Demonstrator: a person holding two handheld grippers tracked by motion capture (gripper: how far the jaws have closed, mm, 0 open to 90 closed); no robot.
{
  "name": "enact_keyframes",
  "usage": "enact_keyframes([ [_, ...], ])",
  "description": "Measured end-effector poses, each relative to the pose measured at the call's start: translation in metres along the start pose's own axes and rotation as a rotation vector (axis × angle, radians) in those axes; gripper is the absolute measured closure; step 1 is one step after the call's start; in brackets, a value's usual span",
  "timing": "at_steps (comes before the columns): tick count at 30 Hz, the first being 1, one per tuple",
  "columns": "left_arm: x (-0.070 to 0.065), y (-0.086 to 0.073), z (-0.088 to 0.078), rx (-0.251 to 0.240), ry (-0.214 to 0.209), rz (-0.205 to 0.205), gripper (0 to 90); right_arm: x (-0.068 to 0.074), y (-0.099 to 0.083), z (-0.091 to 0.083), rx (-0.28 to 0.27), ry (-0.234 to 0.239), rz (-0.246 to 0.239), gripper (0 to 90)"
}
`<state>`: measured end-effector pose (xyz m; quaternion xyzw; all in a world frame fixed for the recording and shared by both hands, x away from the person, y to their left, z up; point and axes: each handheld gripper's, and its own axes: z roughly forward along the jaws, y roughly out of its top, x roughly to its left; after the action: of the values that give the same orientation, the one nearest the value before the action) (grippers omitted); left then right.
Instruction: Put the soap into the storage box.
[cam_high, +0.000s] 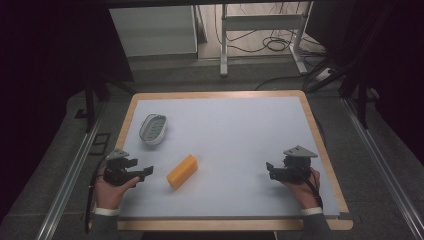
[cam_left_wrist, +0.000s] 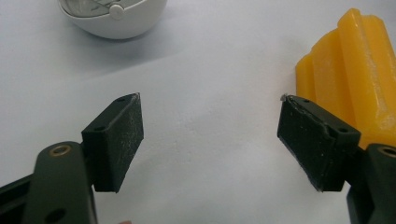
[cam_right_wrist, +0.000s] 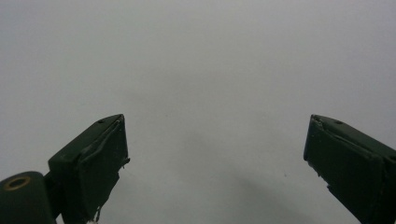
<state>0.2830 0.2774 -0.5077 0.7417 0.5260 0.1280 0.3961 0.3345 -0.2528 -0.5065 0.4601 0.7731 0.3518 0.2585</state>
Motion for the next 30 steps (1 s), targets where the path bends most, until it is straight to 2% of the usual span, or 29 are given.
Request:
enact_keyframes([
  [3, 0.0, 0.0, 0.001, 0.001, -0.007, 0.004, 23.1, -0.004, -0.001, -0.001, -0.009, 0.01, 0.018, 6.2],
  [4, -0.002, -0.001, 0.002, -0.006, 0.015, 0.009, 23.7, -0.005, -0.002, -0.001, -0.005, 0.013, 0.025, 6.2],
  [6, -0.002, -0.001, 0.002, -0.008, 0.017, 0.009, 24.0, -0.007, -0.003, -0.001, -0.003, 0.013, 0.038, 6.2],
  [13, -0.006, 0.0, 0.0, -0.003, 0.02, 0.015, 24.0, -0.009, -0.004, -0.004, -0.015, 0.024, 0.053, 6.2],
  [15, -0.007, 0.001, -0.004, -0.018, 0.026, 0.021, 23.5, -0.012, -0.005, -0.006, -0.021, 0.025, 0.057, 6.2],
  [20, -0.011, 0.004, -0.006, -0.016, 0.013, 0.018, 23.6, -0.016, -0.008, -0.006, -0.022, 0.024, 0.07, 6.3],
  [24, -0.016, 0.012, -0.013, 0.001, 0.019, 0.05, 23.6, -0.017, -0.009, -0.007, -0.027, 0.024, 0.072, 6.4],
  [30, -0.028, 0.028, -0.022, 0.021, -0.002, 0.08, 24.1, -0.015, -0.008, -0.01, -0.039, 0.018, 0.073, 6.9],
])
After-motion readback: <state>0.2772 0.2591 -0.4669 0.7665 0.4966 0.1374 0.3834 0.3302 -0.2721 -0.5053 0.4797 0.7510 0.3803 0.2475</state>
